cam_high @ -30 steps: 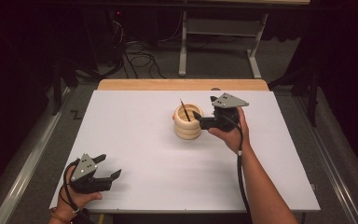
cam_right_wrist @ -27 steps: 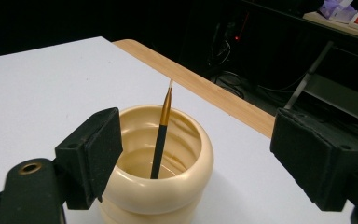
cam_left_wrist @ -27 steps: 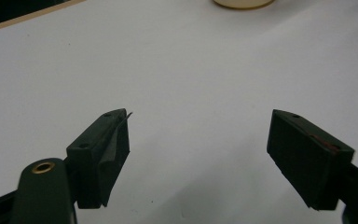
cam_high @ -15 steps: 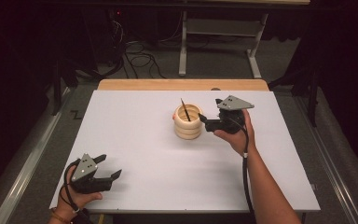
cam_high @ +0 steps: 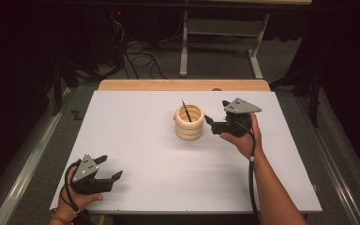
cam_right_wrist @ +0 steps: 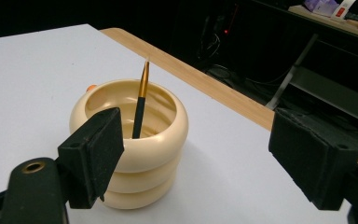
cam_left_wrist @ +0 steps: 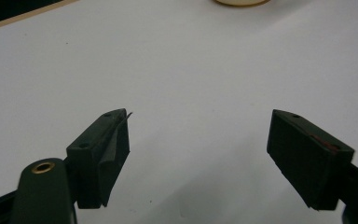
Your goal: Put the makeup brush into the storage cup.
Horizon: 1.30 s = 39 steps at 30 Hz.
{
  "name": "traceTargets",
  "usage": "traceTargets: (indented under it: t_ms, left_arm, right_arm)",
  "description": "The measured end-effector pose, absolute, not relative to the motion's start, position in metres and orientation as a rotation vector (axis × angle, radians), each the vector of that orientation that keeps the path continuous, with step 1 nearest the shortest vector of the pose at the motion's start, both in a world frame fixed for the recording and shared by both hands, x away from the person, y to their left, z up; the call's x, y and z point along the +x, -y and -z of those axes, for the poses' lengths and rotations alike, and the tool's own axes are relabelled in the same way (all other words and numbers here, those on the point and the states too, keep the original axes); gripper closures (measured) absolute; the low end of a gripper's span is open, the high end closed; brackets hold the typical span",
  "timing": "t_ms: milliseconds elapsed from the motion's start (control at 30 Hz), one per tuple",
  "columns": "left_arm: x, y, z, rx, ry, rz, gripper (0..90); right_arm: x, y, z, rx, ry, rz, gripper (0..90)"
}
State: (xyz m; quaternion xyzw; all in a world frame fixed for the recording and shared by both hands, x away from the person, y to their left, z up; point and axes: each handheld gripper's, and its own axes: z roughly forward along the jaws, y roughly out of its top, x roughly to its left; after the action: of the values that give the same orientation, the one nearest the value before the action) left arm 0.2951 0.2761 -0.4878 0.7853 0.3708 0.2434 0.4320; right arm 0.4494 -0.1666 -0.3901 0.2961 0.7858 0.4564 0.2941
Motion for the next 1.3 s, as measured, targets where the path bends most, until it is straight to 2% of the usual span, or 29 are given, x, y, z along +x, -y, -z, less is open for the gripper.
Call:
traceTargets:
  t_ms: [1300]
  left_arm:
    - [0.295,-0.275,0.488,1.973,-0.923,-0.608,21.7]
  right_arm:
    - [0.428,0.194,0.391,0.754,-2.063,-1.154,19.7]
